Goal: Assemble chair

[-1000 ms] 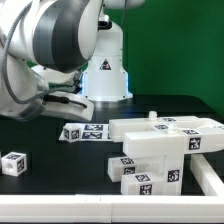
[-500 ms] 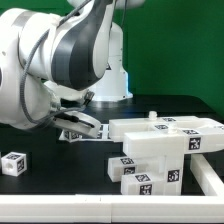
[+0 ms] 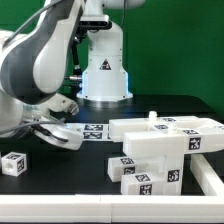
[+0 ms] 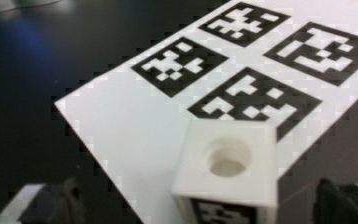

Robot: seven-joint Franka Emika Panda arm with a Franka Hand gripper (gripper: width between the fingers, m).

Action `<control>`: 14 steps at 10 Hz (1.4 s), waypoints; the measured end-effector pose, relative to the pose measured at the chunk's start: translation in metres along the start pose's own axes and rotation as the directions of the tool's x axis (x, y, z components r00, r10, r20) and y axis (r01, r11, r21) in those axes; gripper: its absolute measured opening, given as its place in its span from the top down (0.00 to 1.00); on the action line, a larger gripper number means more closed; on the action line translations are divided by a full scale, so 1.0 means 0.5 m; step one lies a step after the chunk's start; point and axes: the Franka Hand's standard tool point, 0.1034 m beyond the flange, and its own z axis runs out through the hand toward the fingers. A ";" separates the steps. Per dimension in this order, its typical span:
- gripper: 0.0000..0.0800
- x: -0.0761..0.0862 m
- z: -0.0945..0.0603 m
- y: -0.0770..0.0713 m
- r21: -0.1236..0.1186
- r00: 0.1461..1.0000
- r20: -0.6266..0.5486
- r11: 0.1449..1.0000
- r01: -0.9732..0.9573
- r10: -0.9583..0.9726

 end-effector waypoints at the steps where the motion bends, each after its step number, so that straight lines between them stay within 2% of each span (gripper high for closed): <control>1: 0.19 0.000 0.000 -0.001 0.000 1.000 0.000 1.000 0.000 0.000; 3: 0.19 0.000 0.003 0.000 0.010 1.000 0.004 1.000 -0.010 0.010; 4: 0.19 -0.001 0.022 0.003 0.042 0.998 0.031 0.998 -0.050 0.048; 5: 0.19 -0.001 0.037 0.012 0.054 0.996 0.048 0.996 -0.072 0.070; 9: 0.22 0.003 0.041 0.016 0.053 0.996 0.040 0.995 -0.086 0.084; 10: 0.43 0.003 0.041 0.016 0.053 0.996 0.040 0.995 -0.086 0.084; 11: 0.43 0.003 0.041 0.016 0.053 0.996 0.040 0.995 -0.086 0.084; 12: 0.62 0.003 0.041 0.016 0.053 0.996 0.040 0.995 -0.086 0.084; 14: 0.62 0.003 0.041 0.016 0.053 0.996 0.040 0.995 -0.086 0.084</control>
Offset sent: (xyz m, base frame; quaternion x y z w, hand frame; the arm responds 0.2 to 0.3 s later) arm -0.0252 0.0238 -0.0128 0.1076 -0.0647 0.1063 0.9864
